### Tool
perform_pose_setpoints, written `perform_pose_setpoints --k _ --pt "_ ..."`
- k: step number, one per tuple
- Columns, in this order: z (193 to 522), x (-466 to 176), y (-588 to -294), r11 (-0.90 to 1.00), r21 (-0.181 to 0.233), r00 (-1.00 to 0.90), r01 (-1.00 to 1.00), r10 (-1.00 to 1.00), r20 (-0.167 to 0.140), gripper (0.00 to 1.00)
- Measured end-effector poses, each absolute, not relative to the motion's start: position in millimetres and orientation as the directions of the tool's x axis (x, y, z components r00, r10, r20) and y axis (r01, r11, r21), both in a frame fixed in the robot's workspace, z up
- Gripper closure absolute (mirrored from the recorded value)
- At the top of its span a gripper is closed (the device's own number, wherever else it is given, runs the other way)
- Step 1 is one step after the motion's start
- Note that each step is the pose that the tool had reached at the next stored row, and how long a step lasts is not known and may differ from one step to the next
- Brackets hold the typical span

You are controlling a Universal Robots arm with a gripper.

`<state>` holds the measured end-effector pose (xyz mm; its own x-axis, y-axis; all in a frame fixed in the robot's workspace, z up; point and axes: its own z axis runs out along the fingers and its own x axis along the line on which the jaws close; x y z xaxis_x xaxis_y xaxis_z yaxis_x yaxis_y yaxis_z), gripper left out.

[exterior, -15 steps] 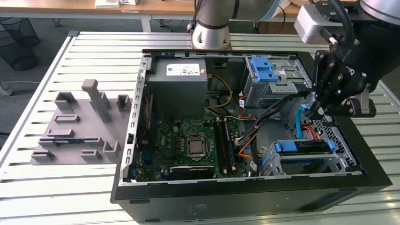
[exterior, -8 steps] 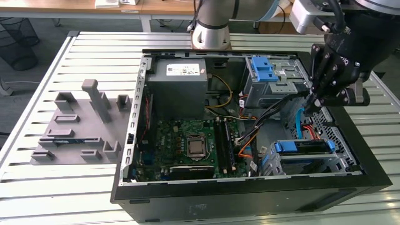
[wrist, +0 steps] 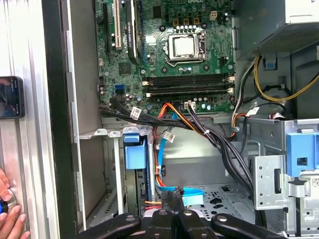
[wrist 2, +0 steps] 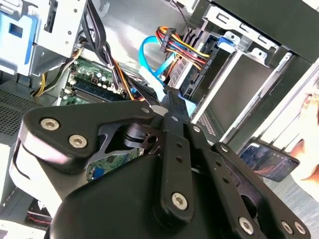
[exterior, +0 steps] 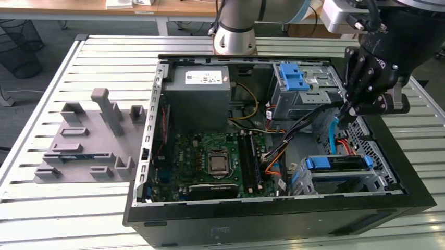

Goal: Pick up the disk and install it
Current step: 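Insert the second disk wire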

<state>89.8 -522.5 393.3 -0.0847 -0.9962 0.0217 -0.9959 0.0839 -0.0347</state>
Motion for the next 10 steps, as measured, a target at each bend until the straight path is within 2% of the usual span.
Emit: perform_pose_setpoints --k 2,3,10 --pt "393.4 89.6 -521.3 0.084 -0.035 -0.085 -0.996 -0.996 0.024 0.89" --pt "393.5 89.6 -520.4 0.084 -0.035 -0.085 -0.996 -0.996 0.027 0.82" --pt "392.1 89.3 -513.3 0.091 -0.038 -0.092 -0.995 -0.995 0.040 0.81"
